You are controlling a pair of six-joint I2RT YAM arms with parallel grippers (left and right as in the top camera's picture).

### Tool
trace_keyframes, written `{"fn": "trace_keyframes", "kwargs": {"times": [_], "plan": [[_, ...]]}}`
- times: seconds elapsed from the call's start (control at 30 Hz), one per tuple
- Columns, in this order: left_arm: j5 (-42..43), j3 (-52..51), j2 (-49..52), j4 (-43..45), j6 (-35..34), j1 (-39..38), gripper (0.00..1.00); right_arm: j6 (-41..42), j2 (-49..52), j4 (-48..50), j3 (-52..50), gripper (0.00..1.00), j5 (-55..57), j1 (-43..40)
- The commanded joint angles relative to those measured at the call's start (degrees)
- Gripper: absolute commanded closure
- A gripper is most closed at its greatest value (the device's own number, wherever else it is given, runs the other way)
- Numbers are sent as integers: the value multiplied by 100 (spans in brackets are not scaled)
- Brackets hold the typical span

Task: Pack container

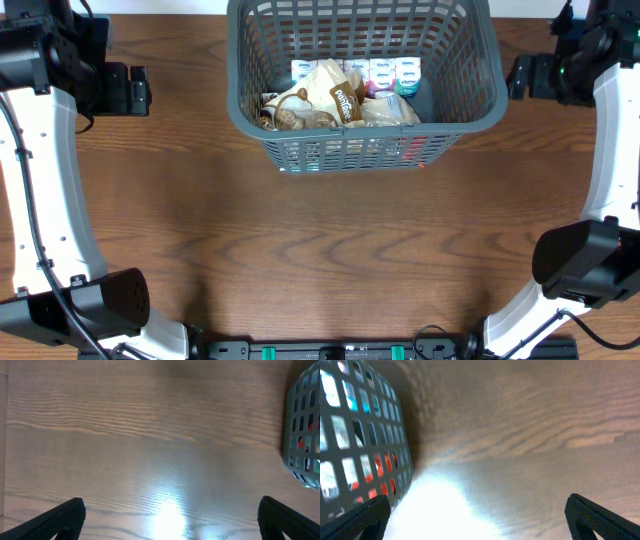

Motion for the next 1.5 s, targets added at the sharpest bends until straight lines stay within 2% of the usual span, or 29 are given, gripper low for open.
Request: {"fn": "trace_keyframes", "kwargs": {"times": [0.0,0.33,0.67,1.0,1.47], "plan": [[-24,83,-109,-24,-111,31,2,70,-70,-205,13,1,-155,160],[-26,83,-109,-24,-111,31,1,111,-70,-358,15,1,-271,155],[-26,83,-109,-22,-111,31,1,153,-70,-411,15,1,-1067,155],[-24,83,-109,-22,-111,31,1,146,-70,-396,15,1,-1126,247],[-24,83,-109,-24,-114,31,1,-247,-70,-374,15,1,-1475,328]]}}
